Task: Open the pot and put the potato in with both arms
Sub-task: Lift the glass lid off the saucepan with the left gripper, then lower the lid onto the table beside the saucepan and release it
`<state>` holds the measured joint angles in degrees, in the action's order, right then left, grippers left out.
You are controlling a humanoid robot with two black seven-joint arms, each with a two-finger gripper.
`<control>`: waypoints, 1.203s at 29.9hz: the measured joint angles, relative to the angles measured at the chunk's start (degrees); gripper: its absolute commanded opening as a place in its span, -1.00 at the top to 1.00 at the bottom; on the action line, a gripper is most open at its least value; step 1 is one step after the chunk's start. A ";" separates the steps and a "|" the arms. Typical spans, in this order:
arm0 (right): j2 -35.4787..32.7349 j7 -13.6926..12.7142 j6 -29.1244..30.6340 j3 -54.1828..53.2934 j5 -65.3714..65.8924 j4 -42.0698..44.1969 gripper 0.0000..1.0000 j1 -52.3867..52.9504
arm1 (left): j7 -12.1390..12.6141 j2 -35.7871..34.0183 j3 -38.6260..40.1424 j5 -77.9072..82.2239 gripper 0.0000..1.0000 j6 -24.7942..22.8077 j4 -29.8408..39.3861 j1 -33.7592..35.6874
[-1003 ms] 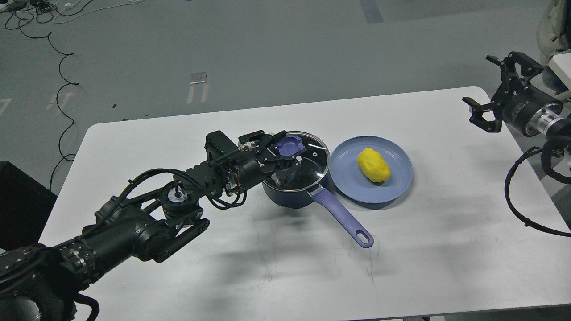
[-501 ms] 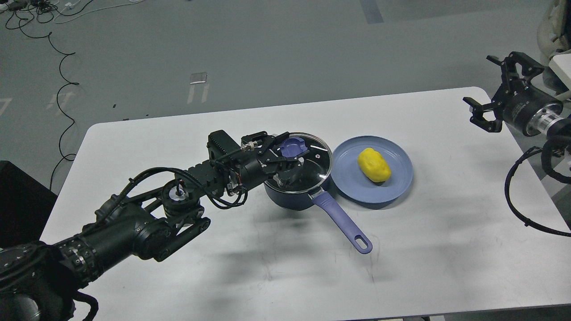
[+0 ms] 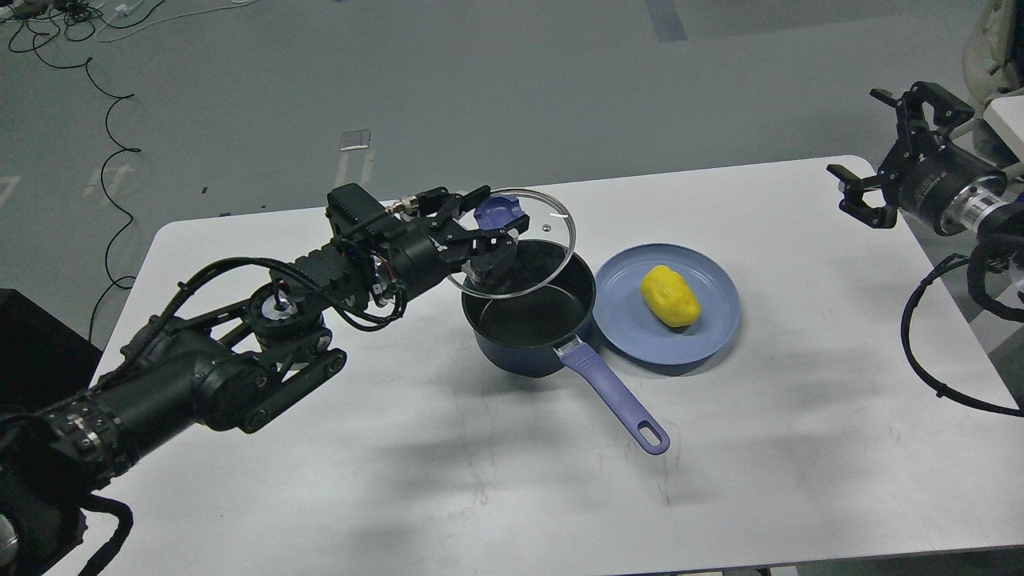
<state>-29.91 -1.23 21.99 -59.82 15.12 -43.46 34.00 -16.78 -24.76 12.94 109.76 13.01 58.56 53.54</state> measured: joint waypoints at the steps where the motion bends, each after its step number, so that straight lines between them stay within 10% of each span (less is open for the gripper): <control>1: 0.01 0.00 -0.09 0.02 0.00 -0.01 -1.00 0.00 | 0.03 -1.19 -0.06 -0.04 0.03 0.06 0.40 0.00; 15: 0.30 0.44 -0.29 1.19 0.00 -0.06 -1.00 -0.11 | 0.01 -16.49 -0.26 -0.19 0.03 9.81 2.48 -11.14; 36: -0.22 0.49 -0.19 2.40 0.00 -0.14 -1.00 0.02 | 0.17 -9.87 -0.43 -0.52 -0.11 11.70 -8.39 -18.42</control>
<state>-30.13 -0.74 21.80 -57.41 15.12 -43.60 34.01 -16.61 -34.63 12.51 109.25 24.71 50.17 35.12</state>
